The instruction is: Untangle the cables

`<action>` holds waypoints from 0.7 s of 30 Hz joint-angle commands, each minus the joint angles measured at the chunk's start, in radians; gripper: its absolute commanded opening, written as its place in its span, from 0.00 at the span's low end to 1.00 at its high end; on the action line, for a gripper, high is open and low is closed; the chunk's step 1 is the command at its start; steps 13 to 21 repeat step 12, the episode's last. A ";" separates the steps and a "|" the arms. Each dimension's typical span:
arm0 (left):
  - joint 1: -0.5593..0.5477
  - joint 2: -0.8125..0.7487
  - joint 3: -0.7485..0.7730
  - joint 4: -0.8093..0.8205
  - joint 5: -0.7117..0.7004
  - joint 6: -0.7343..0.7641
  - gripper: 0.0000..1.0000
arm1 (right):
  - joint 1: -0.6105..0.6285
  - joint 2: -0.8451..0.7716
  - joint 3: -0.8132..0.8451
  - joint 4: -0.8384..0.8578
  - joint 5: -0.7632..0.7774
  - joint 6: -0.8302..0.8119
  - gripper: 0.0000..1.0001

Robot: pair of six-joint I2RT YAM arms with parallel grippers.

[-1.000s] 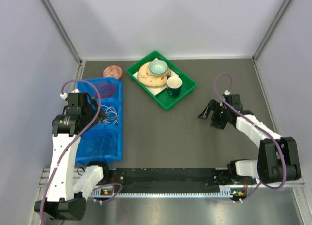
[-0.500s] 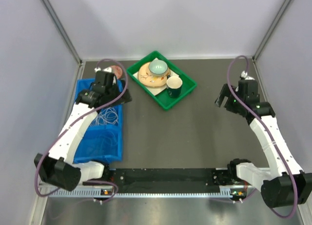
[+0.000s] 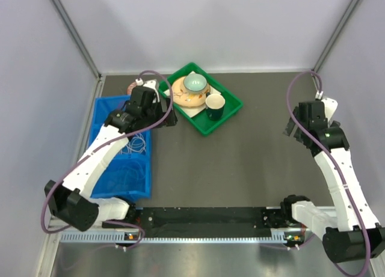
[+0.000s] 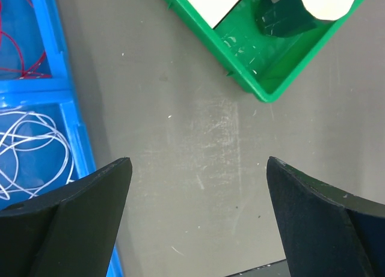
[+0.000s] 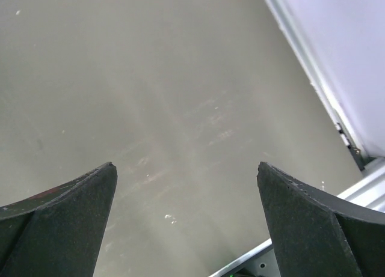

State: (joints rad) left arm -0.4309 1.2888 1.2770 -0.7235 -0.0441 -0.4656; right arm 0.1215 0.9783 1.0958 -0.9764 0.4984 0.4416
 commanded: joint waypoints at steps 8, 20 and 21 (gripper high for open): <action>0.000 -0.137 -0.096 0.101 -0.034 0.036 0.99 | 0.006 -0.035 0.035 0.001 0.103 0.052 0.99; 0.000 -0.134 -0.103 0.108 -0.036 0.022 0.99 | 0.004 -0.033 0.019 0.011 0.091 0.051 0.98; 0.000 -0.134 -0.103 0.108 -0.036 0.022 0.99 | 0.004 -0.033 0.019 0.011 0.091 0.051 0.98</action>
